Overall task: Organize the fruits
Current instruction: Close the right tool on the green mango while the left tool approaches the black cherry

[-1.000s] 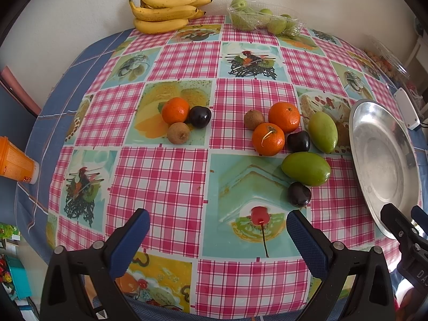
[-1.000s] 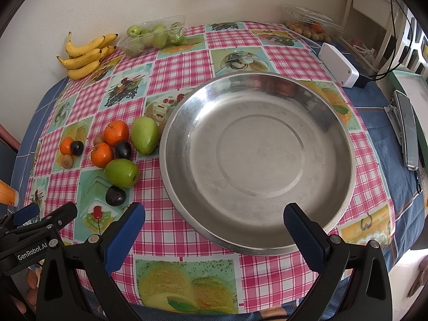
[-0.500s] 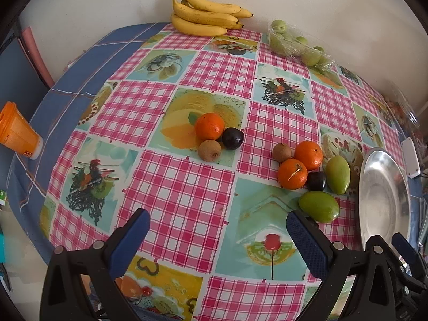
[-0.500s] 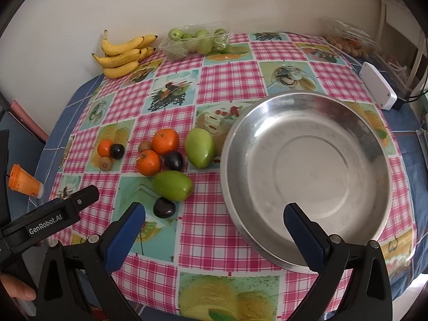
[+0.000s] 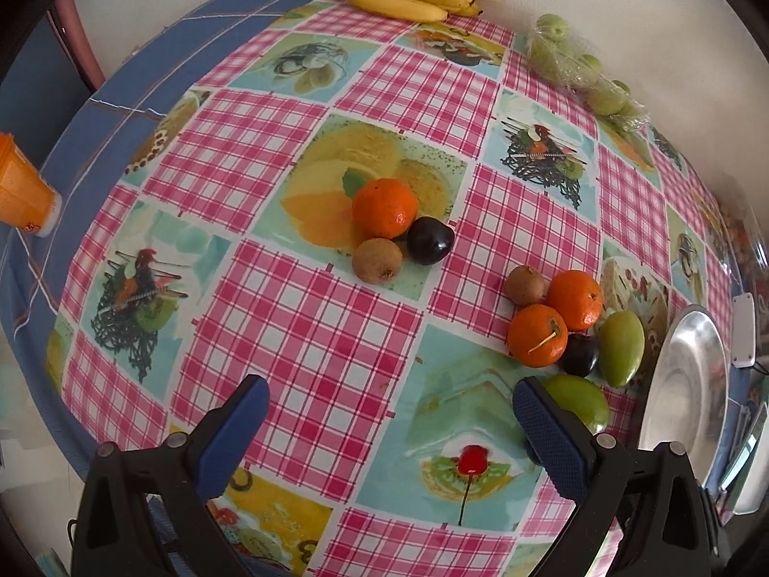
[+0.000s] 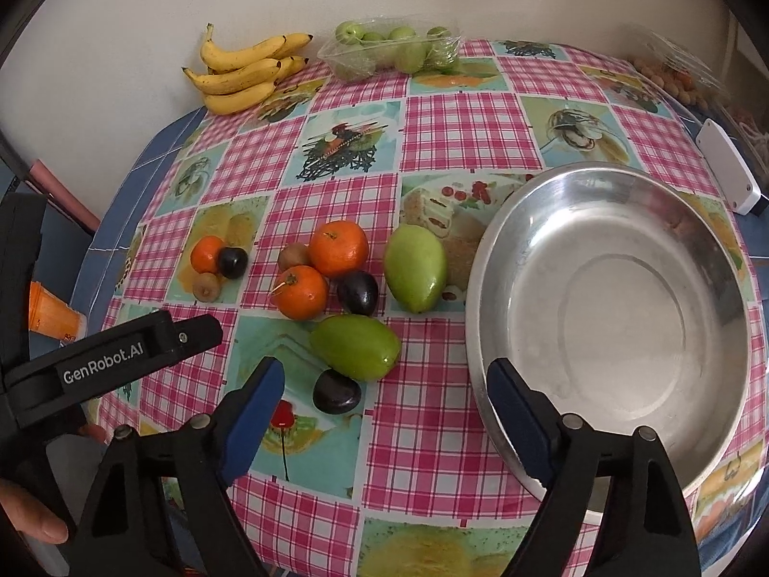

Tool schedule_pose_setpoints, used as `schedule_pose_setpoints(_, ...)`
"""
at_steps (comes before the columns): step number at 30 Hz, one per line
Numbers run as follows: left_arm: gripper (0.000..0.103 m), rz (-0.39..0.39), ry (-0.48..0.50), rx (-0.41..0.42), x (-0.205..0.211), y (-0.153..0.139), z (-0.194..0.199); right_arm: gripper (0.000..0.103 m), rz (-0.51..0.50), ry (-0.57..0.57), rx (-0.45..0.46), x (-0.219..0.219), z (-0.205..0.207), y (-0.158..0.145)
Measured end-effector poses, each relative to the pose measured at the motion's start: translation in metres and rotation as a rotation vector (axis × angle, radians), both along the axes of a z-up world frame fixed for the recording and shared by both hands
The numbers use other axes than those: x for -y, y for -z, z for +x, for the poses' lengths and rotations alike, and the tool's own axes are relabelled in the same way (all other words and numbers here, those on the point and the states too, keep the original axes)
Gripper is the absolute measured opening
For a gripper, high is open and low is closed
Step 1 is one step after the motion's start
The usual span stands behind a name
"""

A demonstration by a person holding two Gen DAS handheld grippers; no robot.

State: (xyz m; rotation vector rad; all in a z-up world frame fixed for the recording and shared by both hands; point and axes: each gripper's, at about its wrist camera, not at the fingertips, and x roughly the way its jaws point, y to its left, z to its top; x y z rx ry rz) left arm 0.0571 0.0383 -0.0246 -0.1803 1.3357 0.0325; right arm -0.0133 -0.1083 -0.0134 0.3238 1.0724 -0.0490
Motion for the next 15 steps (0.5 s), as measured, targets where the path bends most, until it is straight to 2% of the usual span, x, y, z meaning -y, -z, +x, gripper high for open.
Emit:
schedule_pose_setpoints(4, 0.102, 0.001, -0.014, -0.019, 0.002, 0.003, 0.009, 0.085, 0.007, -0.002, -0.015, -0.003, 0.009, 0.004)
schedule_pose_setpoints(6, 0.102, 0.013, -0.027, -0.03, 0.002, 0.006, 0.014, 0.079, 0.007, -0.007, -0.025, -0.006, 0.012, 0.006)
schedule_pose_setpoints(15, 0.102, 0.01, -0.088, -0.077, 0.0, 0.027, 0.043, 0.074, -0.002, -0.027, -0.077, -0.017, 0.035, 0.021)
